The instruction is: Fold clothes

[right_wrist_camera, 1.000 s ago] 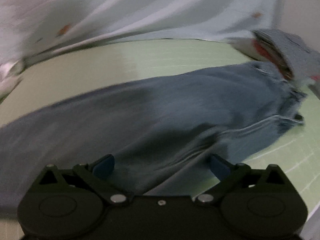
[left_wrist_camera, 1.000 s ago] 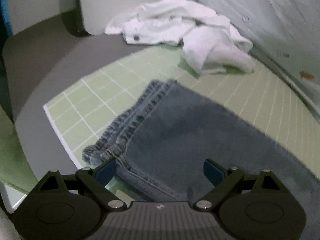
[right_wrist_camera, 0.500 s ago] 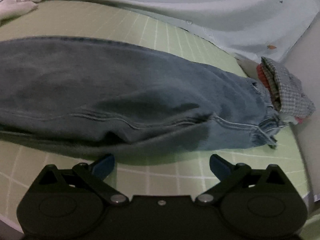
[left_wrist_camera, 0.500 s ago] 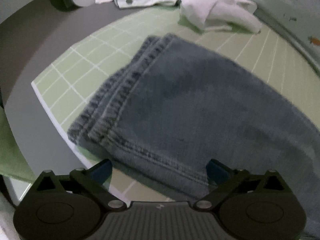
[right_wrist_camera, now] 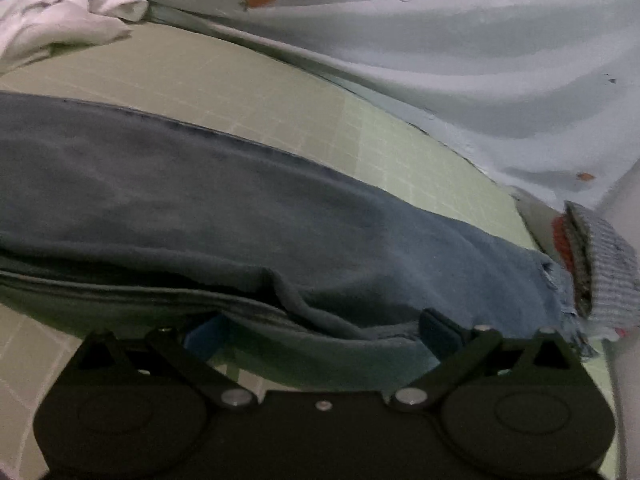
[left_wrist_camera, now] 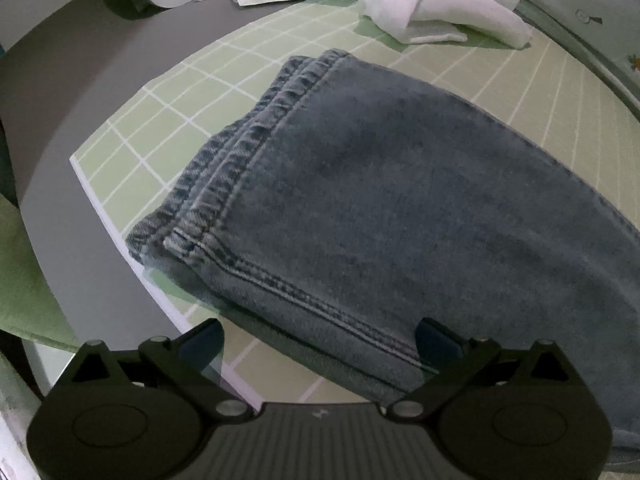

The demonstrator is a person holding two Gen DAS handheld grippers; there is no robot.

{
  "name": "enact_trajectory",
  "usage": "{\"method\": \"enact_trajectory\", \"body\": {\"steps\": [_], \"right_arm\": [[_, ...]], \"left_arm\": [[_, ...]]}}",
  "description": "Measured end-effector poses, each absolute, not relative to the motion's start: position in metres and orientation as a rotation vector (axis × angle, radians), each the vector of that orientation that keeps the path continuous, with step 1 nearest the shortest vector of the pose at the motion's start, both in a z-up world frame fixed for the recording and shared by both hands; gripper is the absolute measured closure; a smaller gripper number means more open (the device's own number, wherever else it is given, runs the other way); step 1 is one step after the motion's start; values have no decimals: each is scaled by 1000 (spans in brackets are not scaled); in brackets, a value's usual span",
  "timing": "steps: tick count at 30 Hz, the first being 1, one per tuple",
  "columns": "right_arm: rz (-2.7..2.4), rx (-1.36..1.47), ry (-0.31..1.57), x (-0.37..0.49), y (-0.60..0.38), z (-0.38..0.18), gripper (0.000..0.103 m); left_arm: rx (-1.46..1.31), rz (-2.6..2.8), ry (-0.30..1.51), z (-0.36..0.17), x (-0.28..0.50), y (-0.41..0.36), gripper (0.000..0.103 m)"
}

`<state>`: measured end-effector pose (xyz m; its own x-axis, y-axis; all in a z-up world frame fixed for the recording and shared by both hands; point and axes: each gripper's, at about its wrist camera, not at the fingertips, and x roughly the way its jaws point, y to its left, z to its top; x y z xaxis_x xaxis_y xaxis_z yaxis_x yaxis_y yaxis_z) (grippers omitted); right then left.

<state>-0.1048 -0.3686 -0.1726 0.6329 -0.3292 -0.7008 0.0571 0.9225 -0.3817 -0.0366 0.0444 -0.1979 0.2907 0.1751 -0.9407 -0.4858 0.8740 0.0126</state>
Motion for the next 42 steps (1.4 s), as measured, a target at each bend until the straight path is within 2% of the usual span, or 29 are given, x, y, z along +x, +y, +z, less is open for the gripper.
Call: {"method": "enact_trajectory", "body": {"steps": [8,15,22,27,31,36,42], "right_arm": [[-196,-289,824,-115,-372,-162,0],[-193,-565,939,-99,-359,-183,0],[-361,-631,970,-71,-383,-199,0],[-549,-778,970,-75,-412,-206,0],[-614,-661,940,-99,-426,-186,0],[-619,-643,1013,-116,-417,-201,0],[-589,-614,1042,-122,-406,-186,0]], "left_arm": [[-308,470,1218,-198,-31,46,0],[-311,457,1239,-197,-26,50,0],[-294,439,1248,-196,-23,50,0],[-305,411,1251,-198,-23,56,0],[-305,396,1250,-199,-23,58,0],[-314,403,1248,-198,-28,51,0],[-330,404,1242,-196,-26,53,0]]}}
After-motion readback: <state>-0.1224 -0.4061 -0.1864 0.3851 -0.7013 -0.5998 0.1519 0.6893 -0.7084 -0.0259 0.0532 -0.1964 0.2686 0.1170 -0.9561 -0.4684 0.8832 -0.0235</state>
